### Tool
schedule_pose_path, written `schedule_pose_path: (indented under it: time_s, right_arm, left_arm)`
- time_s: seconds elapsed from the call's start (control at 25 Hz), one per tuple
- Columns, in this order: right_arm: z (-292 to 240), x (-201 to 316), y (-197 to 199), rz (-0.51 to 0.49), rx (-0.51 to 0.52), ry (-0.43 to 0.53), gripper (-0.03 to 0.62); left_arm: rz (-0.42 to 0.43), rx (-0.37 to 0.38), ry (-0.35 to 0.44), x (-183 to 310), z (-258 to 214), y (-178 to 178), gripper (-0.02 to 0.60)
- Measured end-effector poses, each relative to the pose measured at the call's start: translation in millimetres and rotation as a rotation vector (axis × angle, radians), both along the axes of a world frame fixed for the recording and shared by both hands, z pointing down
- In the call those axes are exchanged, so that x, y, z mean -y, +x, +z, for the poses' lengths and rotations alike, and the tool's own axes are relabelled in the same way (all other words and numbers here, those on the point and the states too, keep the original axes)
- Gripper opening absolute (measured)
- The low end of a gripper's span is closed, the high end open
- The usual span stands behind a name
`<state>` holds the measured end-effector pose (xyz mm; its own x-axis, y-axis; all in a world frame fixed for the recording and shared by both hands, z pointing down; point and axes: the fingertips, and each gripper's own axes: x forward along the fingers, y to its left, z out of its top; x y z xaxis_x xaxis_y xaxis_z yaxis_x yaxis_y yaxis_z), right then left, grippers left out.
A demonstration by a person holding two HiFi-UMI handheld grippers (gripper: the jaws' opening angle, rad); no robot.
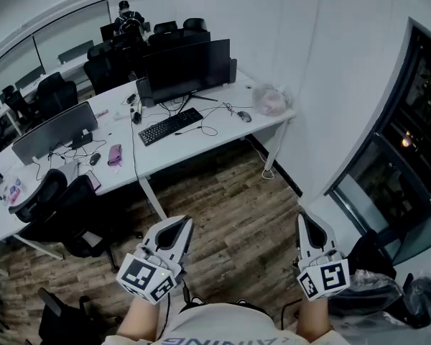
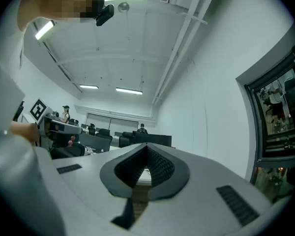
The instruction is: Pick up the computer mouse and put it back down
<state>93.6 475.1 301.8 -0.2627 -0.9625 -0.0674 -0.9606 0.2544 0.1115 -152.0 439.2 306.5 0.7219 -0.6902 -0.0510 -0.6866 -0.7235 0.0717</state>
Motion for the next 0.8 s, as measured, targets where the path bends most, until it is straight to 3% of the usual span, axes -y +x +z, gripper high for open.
schedule_pose_path:
  time_s: [0.4,0.8]
  right_arm:
    - [3.5,-0.5,-5.6,-0.003,-0.009,-0.008,0.02]
    - [3.9,4.0,-10.2,-0.017,0.062,-0.002,0.02]
  left_arm:
    - [0.0,-0.001,-0.005,-4.1,2.8,-2.6,0.005]
    - [0.001,-0.013,-0.009,-0.8,4.7,-9.8,0.005]
